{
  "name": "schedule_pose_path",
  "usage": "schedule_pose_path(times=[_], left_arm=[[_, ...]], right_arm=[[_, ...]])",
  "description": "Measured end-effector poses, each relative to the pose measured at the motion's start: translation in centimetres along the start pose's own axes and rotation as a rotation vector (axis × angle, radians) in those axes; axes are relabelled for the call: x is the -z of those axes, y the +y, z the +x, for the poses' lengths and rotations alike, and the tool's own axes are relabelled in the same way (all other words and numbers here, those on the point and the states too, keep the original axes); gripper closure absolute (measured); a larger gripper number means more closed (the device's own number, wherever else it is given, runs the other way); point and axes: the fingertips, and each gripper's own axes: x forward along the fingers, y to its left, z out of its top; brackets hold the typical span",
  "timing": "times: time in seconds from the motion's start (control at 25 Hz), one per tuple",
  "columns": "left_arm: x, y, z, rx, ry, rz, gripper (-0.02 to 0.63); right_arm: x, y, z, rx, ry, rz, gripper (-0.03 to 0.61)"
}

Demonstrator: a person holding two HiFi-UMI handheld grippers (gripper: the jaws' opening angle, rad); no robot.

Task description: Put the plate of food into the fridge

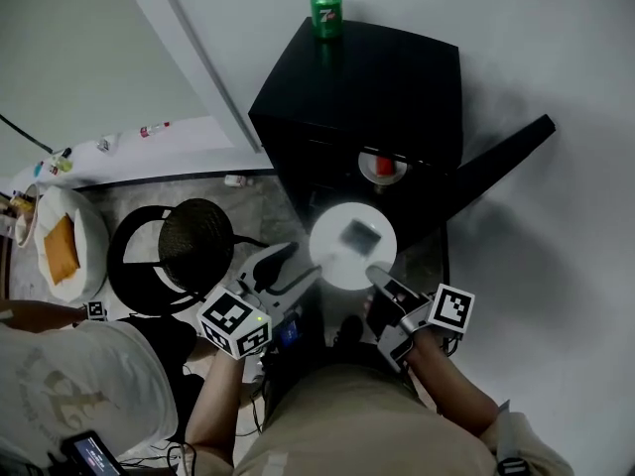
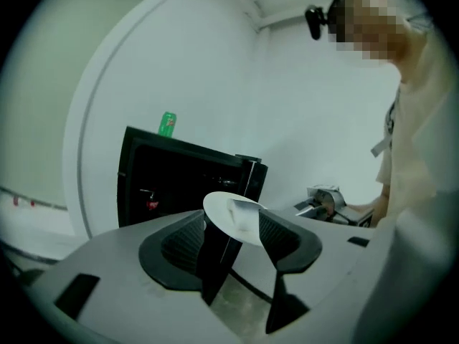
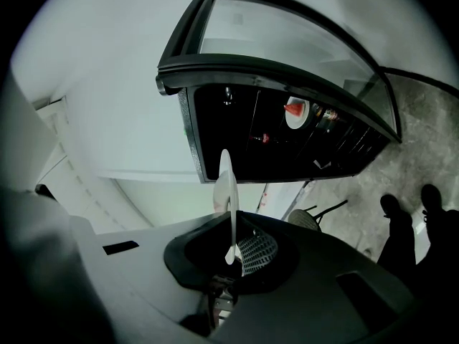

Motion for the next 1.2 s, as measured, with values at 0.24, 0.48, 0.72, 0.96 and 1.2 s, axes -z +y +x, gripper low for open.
schedule_pose_path(times=[0.24,0.48,0.72,0.96,1.2], left_arm=[[2.4,0.0,0.7,0.123,-0.017,-0.272,0.377],[4.1,0.6,1.4,0.279,-0.051,-0.476,0.380],[5.5,2.8,1.6,0.309,-0.068,-0.631,0.511],[6.7,4.8,1.9,0.296,-0.069,-0.762,0.537],[8.3,6.1,2.8,0.259,-0.071,-0.883,0.565]], right_arm=[[0.4,-0.8,0.4,0.005,0.027,-0.027,0.552],[1.1,-1.7,1.9,0.023,0.047,-0.054,0.552],[1.3,-2.7,3.8,0.049,0.038,-0.062,0.554],[1.0,-3.9,5.4,0.086,0.045,-0.091,0.554],[0.3,-5.2,6.3,0.138,0.048,-0.162,0.554]])
